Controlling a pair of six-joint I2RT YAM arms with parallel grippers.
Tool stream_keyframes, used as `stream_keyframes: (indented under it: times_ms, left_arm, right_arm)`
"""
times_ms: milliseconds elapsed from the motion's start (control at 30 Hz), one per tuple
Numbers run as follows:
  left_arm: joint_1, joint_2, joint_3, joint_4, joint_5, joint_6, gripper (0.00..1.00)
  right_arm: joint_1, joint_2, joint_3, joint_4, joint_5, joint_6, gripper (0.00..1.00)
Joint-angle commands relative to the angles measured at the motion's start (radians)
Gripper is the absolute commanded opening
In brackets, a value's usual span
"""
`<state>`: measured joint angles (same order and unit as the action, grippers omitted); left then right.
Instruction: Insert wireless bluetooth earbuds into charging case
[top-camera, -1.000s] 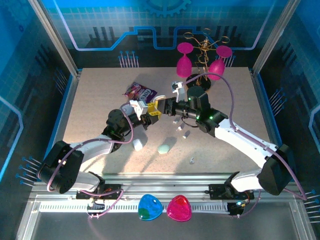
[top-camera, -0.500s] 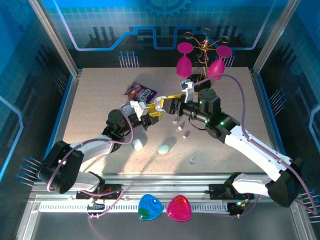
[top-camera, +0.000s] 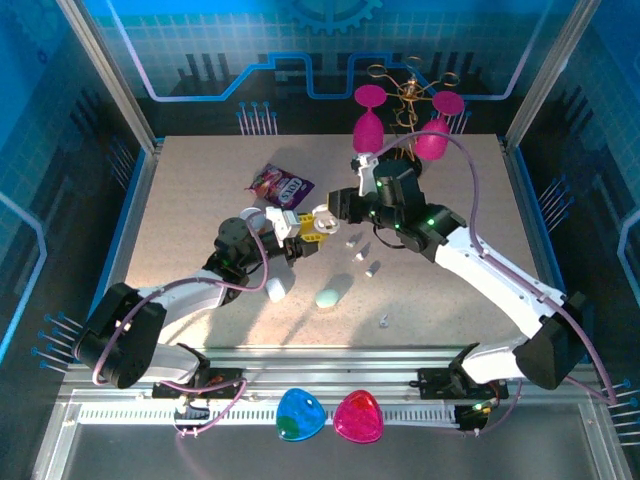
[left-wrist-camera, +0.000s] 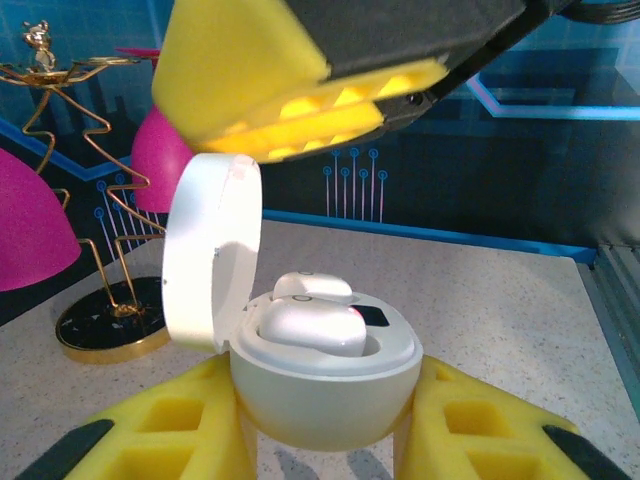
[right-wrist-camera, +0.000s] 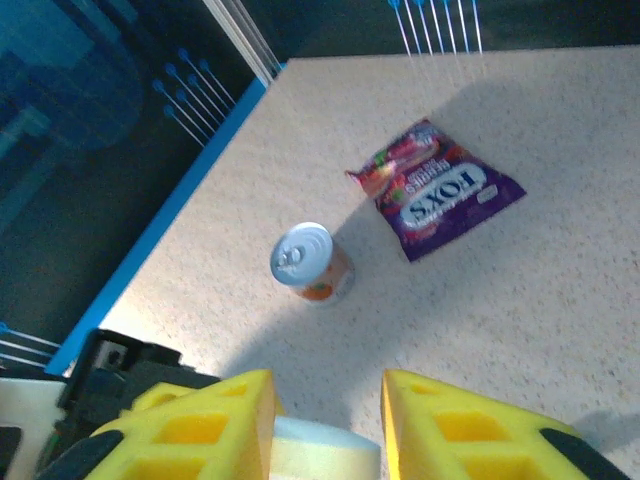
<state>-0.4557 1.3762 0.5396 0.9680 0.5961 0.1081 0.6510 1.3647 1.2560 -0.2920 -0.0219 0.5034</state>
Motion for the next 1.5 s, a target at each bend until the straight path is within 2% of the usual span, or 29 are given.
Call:
stream_keyframes:
  times_ms: [0, 267, 400, 600, 667, 833, 933, 1100, 1467]
  left_arm:
    - [-0.006, -0.02, 0.01, 0.01, 0.032, 0.018, 0.21]
    - [-0.006, 0.016, 0.028, 0.059, -0.024, -0.031, 0.21]
    - [-0.006, 0.028, 0.033, 0.075, -0.029, -0.042, 0.21]
    - [-0.006, 0.025, 0.046, 0.054, -0.02, -0.046, 0.21]
    - [-0.007, 0.016, 0.052, 0.017, -0.018, -0.029, 0.21]
    - [-0.012, -0.003, 0.058, -0.049, -0.026, 0.017, 0.2]
    - [-0.016, -0.011, 0.06, -0.065, -0.027, 0.025, 0.21]
    - [-0.02, -0.022, 0.059, -0.073, -0.031, 0.033, 0.21]
    - [-0.023, -0.013, 0.049, -0.038, -0.05, 0.014, 0.21]
  right_arm:
    - [-0.01, 0.014, 0.037, -0.09, -0.002, -0.034, 0.31]
    - [0.001, -0.03, -0.012, -0.122, -0.028, -0.068, 0.29]
    - [0.001, -0.08, -0.049, -0.101, -0.028, -0.064, 0.31]
    - [-0.014, -0.182, -0.146, -0.016, -0.019, 0.004, 0.45]
    - [-0.015, -0.201, -0.168, 0.005, -0.032, 0.012, 0.53]
    - [0.014, -0.171, -0.128, -0.061, 0.029, -0.027, 0.76]
    - [0.046, -0.118, -0.074, -0.121, 0.083, -0.064, 0.84]
    - [0.093, -0.03, 0.01, -0.186, 0.151, -0.094, 0.84]
    - [0.105, 0.049, 0.046, -0.202, 0.12, -0.08, 0.77]
